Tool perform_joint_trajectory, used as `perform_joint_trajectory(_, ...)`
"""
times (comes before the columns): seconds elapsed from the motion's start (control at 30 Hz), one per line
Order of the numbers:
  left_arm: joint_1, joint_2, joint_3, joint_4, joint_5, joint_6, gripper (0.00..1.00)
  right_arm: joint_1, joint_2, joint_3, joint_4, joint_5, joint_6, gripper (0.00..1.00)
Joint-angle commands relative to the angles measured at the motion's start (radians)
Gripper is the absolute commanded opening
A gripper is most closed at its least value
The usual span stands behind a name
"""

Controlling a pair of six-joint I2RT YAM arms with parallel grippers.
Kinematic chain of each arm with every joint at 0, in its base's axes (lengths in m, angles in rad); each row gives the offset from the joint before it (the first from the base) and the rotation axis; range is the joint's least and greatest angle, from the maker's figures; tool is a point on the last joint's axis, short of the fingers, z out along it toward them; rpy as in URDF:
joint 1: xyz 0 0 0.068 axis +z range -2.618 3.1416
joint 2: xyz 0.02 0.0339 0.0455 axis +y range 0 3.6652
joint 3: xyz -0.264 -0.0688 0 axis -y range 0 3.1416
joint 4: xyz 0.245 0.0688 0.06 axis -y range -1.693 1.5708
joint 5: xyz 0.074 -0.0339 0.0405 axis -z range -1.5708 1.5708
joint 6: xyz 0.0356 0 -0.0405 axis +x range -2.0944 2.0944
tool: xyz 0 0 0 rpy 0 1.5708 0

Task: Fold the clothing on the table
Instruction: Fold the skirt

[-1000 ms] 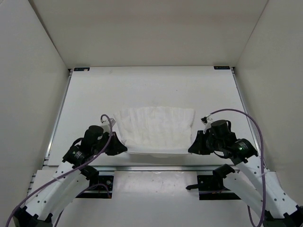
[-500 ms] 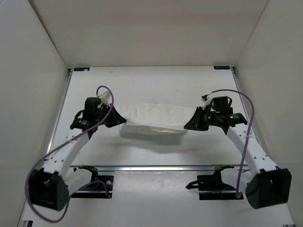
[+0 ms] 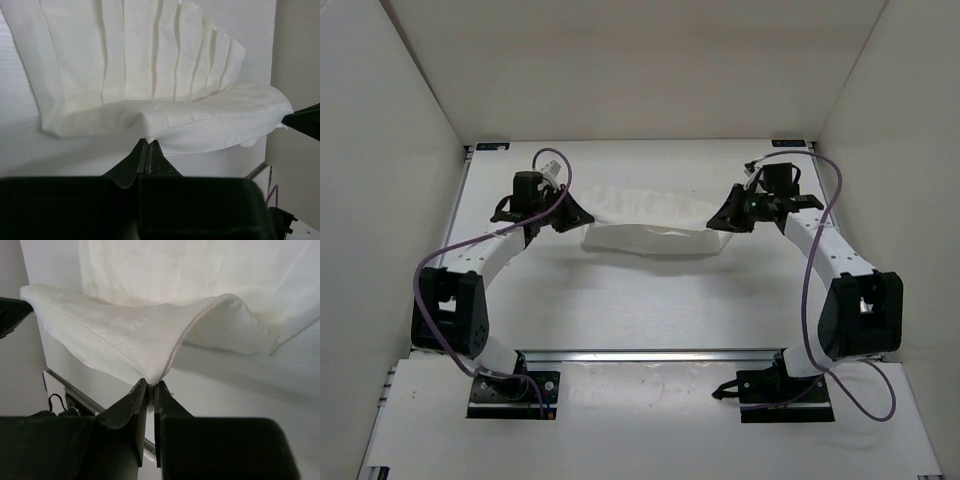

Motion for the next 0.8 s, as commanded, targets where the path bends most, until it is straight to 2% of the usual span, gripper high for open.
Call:
perform_joint_trajectory(0.0,-0.009,-0.126,0.061,-0.021,-0.041,0.043,0.0,-0.002,-0.124,0.069,-0.065,0.101,-0.056,0.0)
perform_joint_trajectory(0.2,-0.073,-0.355,-0.042,-0.158,-0.101,0.076,0.0,0.039,-0.296,-0.083,-0.15,0.141,-0.065,0.0)
perform_joint_trajectory(0.4,-0.165,-0.645,-0.241,-0.294,-0.149,0.05,0.0,0.09,-0.547,-0.302,-0.237,0.173,-0.027,0.0)
perform_joint_trajectory(0.47,-0.208,-0.755,-0.31,-0.323,-0.159,0.021,0.0,0.079,-0.639,-0.336,-0.278,0.149,-0.027,0.0)
perform_joint_trajectory(0.57,-0.199,-0.867,-0.373,-0.36,-0.15,-0.014,0.0,0.061,-0.707,-0.351,-0.358,0.118,-0.033,0.0)
perform_joint_trajectory(0.67,-0.142,-0.889,-0.404,-0.36,-0.103,-0.011,0.0,0.052,-0.732,-0.344,-0.411,0.084,-0.044,0.0)
perform_joint_trajectory(0.77,-0.087,-0.819,-0.41,-0.304,-0.075,0.0,0.0,0.049,-0.646,-0.315,-0.353,0.054,-0.05,0.0)
